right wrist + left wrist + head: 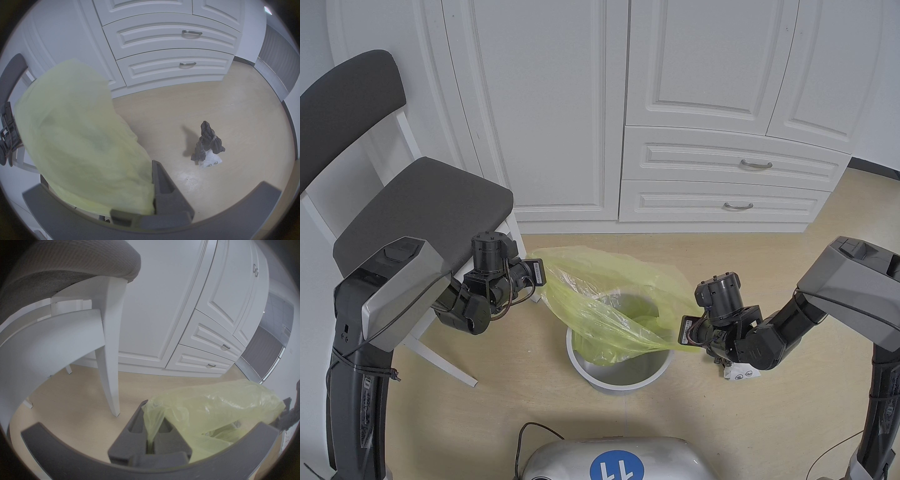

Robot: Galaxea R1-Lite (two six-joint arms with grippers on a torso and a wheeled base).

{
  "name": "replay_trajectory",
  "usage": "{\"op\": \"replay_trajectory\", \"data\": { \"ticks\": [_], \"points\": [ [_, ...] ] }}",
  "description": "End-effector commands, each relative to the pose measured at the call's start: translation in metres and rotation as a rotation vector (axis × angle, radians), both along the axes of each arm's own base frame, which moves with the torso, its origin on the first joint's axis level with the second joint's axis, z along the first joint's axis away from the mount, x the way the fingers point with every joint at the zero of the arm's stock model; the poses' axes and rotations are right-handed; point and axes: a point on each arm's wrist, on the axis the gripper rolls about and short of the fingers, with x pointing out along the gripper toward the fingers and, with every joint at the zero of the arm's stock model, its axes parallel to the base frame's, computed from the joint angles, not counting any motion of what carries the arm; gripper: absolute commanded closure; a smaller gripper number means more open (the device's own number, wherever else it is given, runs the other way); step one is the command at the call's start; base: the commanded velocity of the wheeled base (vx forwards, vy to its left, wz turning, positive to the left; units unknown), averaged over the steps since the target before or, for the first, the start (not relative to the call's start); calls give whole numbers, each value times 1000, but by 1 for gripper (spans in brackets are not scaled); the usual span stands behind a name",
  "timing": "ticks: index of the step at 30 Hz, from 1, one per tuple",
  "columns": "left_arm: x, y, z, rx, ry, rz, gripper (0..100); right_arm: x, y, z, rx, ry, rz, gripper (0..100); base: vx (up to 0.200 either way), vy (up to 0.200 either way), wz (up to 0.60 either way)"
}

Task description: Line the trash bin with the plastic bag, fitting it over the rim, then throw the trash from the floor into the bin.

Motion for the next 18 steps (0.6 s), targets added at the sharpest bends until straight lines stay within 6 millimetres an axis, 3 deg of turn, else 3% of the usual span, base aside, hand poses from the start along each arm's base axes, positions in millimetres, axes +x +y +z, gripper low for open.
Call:
{"op": "replay_trajectory", "data": {
  "ticks": [1,10,13,18],
  "points": [
    [-1,2,2,1,0,1,100,1,-3,6,7,-14,-7,100,0,0,0],
    [-4,10,-1,31,50,-3,100,9,-23,7,-42,-10,-30,100,0,0,0],
    [-7,19,-8,79,63,-34,100,3,-38,13,-106,10,-1,100,0,0,0],
    [-17,22,-15,114,93,-96,100,-6,-41,13,-157,65,24,100,0,0,0]
  ]
}}
